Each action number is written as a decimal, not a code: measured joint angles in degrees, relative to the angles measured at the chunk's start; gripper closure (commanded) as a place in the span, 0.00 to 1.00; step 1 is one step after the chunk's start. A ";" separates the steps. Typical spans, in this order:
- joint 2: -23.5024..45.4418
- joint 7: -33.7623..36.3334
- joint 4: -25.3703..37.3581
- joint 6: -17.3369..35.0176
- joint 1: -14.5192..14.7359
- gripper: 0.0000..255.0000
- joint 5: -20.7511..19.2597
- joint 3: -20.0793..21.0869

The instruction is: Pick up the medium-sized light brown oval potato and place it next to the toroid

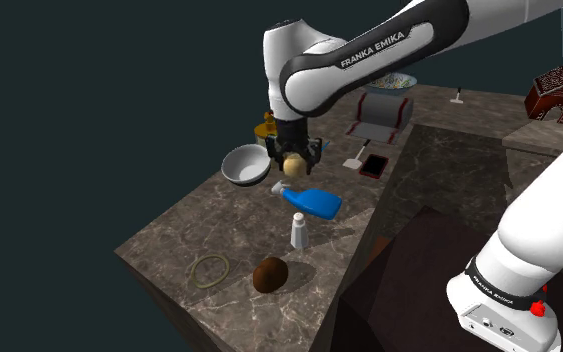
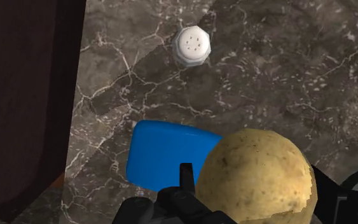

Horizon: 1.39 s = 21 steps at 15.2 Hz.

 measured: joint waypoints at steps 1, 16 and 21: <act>0.80 1.54 1.00 -0.34 0.53 1.00 -0.34 0.79; 17.12 16.09 13.01 0.55 6.36 1.00 -10.11 5.07; 18.98 17.04 11.15 3.87 6.67 1.00 -11.56 4.65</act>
